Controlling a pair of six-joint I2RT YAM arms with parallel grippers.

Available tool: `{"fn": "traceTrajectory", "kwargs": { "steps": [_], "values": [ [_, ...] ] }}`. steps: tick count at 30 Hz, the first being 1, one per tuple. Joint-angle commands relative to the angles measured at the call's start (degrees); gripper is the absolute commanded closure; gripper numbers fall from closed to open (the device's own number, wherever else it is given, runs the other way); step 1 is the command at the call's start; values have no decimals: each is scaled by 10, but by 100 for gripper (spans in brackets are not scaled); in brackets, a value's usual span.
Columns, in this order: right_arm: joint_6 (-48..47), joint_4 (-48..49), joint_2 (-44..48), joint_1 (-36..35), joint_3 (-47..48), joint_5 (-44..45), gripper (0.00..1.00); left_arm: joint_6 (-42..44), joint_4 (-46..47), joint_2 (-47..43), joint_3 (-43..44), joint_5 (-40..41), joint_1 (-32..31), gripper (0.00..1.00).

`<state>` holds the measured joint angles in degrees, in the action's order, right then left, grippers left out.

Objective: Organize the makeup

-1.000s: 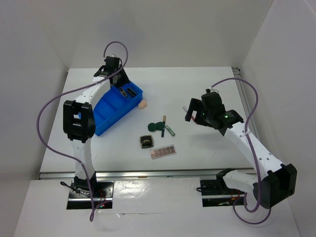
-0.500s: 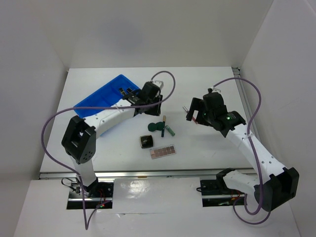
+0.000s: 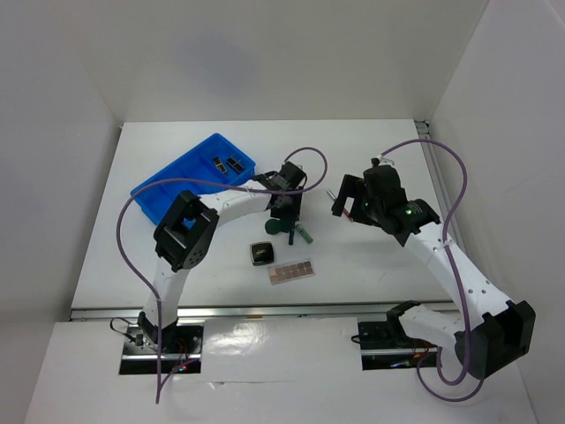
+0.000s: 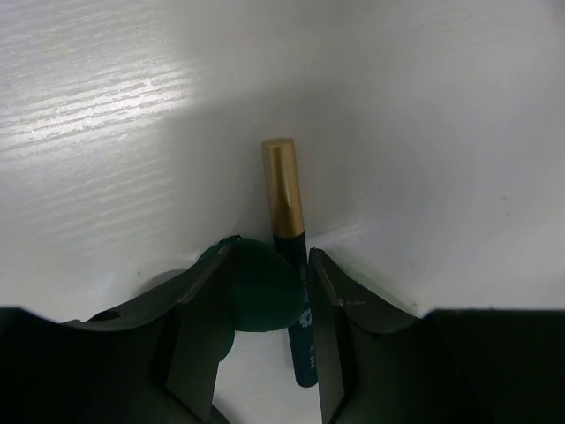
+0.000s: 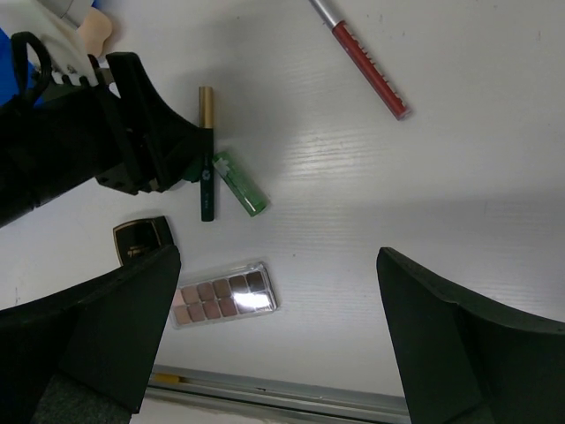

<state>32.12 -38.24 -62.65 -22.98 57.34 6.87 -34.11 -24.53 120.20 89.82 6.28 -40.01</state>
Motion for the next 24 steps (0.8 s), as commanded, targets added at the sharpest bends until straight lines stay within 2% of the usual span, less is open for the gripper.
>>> {"fn": "traceTrajectory", "kwargs": {
  "steps": [1,4,9,12,17,20,24],
  "values": [
    [5,7,17,2,3,7,0,-17,-9,18,53,35,-9,48],
    [5,7,17,2,3,7,0,-17,-26,45,78,48,-9,48],
    [-1,12,11,2,3,2,0,-10,-39,86,114,48,-9,57],
    [-1,12,11,2,3,2,0,-10,-64,100,133,55,-15,57],
    [-6,18,11,2,3,2,0,11,-53,80,126,76,-20,46],
    [-7,18,6,2,3,-4,0,16,-72,75,138,90,-20,52],
    [-7,23,6,2,3,-4,0,21,-67,37,113,90,-20,53]
  ]
}}
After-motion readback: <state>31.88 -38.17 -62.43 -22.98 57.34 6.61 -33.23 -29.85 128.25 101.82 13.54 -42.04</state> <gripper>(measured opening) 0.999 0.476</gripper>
